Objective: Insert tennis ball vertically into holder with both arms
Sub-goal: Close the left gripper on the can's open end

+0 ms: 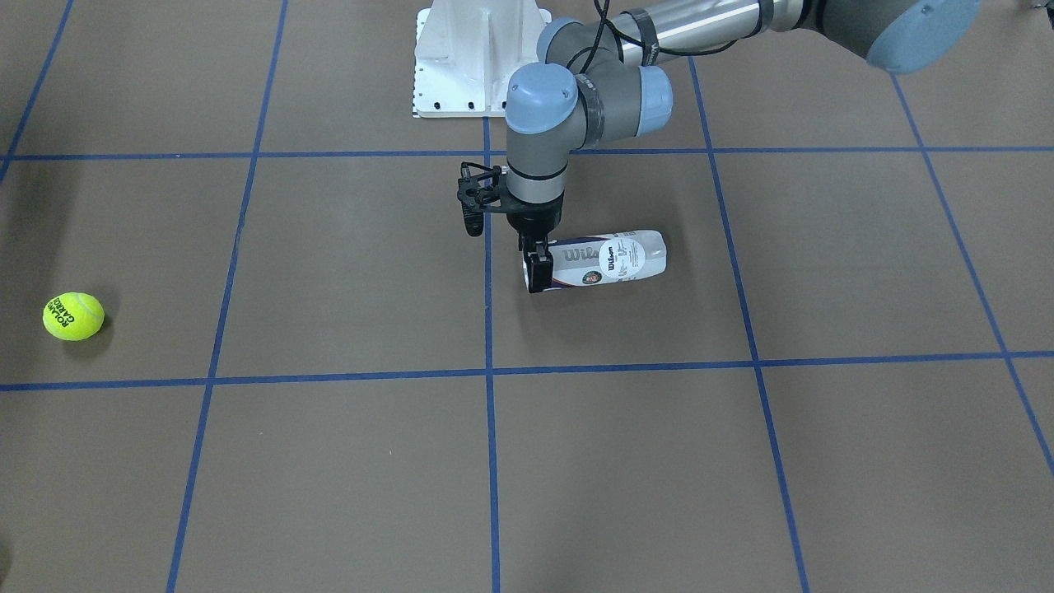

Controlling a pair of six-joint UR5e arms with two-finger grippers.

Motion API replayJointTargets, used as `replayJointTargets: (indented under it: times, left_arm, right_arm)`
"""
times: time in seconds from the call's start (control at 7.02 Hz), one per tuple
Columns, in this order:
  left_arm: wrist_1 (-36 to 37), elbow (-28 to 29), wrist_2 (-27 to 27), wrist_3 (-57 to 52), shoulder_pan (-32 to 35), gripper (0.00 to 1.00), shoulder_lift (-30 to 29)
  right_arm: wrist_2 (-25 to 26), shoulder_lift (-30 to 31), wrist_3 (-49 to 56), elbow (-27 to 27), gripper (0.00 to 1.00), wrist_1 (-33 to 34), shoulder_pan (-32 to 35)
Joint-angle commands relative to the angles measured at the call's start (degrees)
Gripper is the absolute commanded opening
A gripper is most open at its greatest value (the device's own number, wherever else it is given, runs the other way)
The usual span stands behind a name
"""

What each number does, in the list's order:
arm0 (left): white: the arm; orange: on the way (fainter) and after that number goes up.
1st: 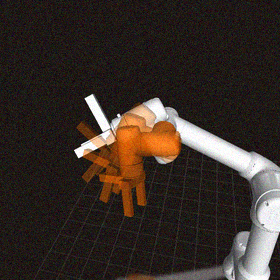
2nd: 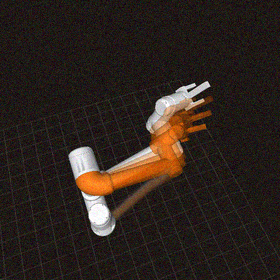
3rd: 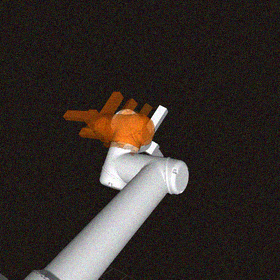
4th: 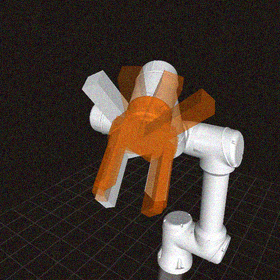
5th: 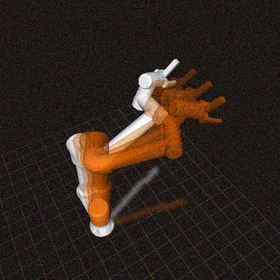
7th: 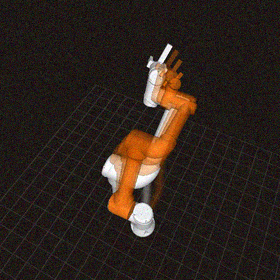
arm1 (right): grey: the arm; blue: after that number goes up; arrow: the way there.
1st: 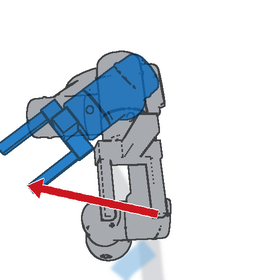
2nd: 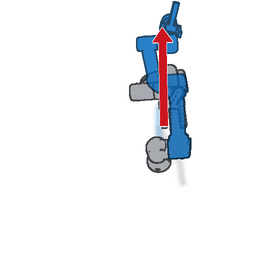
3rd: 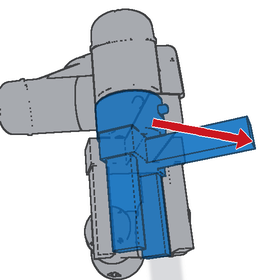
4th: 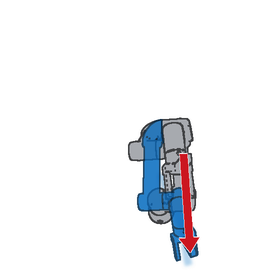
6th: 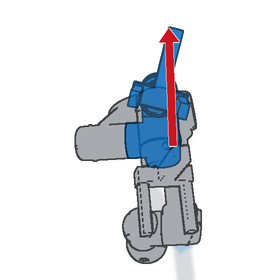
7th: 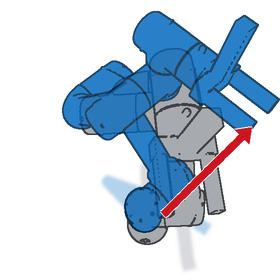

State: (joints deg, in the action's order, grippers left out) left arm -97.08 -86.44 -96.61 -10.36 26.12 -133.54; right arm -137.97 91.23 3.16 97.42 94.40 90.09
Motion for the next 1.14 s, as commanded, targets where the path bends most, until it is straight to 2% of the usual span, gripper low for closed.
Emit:
replayJointTargets:
  times: [0.0,0.14,0.28,0.43,0.57,0.71,1.0]
  left_arm:
    - [0.05,-1.09,1.42,0.43,-0.11,0.52,-0.06]
    - [0.13,-3.27,1.42,0.43,0.16,0.45,0.03]
    - [0.13,-6.69,1.42,0.61,0.68,0.45,0.03]
    - [-0.21,-10.11,1.42,4.26,1.82,0.40,0.03]
    - [-4.31,-12.67,1.51,10.48,2.61,0.39,0.03]
    - [-13.05,-12.61,2.55,15.24,3.32,0.39,0.38]
    - [-29.40,-12.17,11.22,26.57,3.24,0.39,1.17]
  right_arm:
    - [-0.01,0.00,0.00,0.31,1.00,0.00,0.00]
    - [-0.01,-0.09,0.00,0.31,1.00,-0.09,0.00]
    - [-0.01,-0.09,0.00,0.31,1.00,-0.09,0.00]
    - [-0.01,-0.09,0.00,0.49,1.00,-0.09,0.00]
    - [-0.19,-0.09,0.00,0.66,1.00,-0.09,0.00]
    - [-0.45,-0.09,0.00,0.75,1.00,-0.09,0.00]
    - [-0.45,-0.09,0.00,1.10,1.00,-0.18,0.00]
